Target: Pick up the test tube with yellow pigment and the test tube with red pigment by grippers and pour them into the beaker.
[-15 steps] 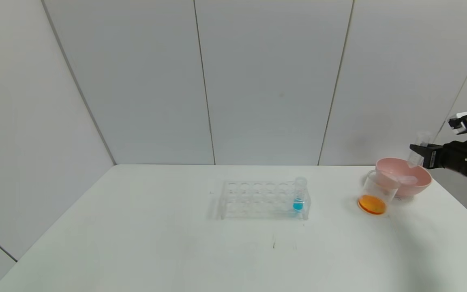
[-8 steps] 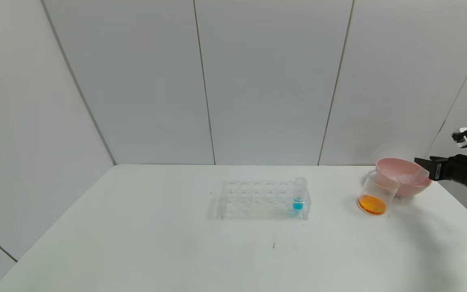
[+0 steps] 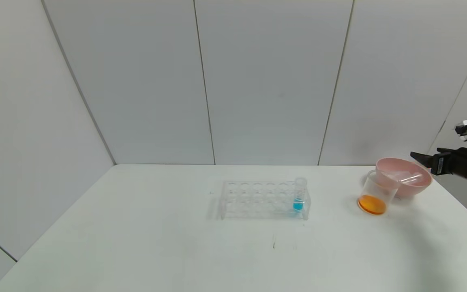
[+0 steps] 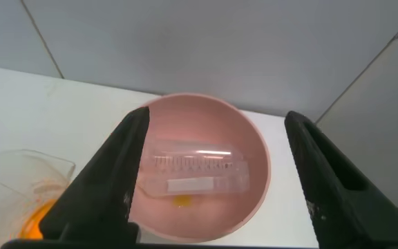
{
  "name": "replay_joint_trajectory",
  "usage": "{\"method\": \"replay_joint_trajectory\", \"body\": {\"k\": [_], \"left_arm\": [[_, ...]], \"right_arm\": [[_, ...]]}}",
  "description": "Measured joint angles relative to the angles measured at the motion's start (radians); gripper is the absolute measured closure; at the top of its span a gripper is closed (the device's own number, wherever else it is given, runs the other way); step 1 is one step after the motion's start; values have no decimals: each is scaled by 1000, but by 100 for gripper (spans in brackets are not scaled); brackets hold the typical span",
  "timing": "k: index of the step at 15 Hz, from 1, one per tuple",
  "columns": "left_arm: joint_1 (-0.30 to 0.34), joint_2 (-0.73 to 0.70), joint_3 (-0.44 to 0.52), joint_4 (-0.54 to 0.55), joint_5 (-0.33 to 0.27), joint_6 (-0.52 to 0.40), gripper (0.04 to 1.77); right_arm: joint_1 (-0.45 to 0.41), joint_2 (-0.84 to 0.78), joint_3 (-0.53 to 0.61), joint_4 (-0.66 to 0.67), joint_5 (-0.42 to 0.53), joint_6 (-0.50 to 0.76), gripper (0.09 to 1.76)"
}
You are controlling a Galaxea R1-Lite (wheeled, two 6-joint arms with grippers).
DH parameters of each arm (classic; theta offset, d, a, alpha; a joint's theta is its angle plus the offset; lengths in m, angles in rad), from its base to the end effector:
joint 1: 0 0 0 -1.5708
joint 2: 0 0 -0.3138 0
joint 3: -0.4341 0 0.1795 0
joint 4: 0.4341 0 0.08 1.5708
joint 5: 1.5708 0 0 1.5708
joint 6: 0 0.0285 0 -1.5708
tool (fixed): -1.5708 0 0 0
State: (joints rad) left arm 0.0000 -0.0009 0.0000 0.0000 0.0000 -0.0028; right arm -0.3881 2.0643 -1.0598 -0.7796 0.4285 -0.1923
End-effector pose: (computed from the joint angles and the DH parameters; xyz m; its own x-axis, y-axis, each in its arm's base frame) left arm -0.0425 0.0000 0.0755 1.0000 0.0000 0.0009 0.0000 1.0000 -0.0028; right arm 0.3775 -0.1415 0.1558 0.9780 0.0491 -0.2028 -0.0696 0.9930 -0.0954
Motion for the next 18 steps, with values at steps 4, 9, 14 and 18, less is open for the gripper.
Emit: {"method": "replay_joint_trajectory", "body": {"k": [4,9,14,18], "left_arm": [[0,0,0,0,0,0,5],[0,0,0,0,0,0,5],[0,0,0,0,0,0,5],[0,0,0,0,0,0,5]], "right_arm": [[0,-241,66,1,0,75,33],[2,-770,320,12,4,214,24],[169,-1326,610,91,-129,291,19],[342,-1659,801,305,-320,246,17]]}}
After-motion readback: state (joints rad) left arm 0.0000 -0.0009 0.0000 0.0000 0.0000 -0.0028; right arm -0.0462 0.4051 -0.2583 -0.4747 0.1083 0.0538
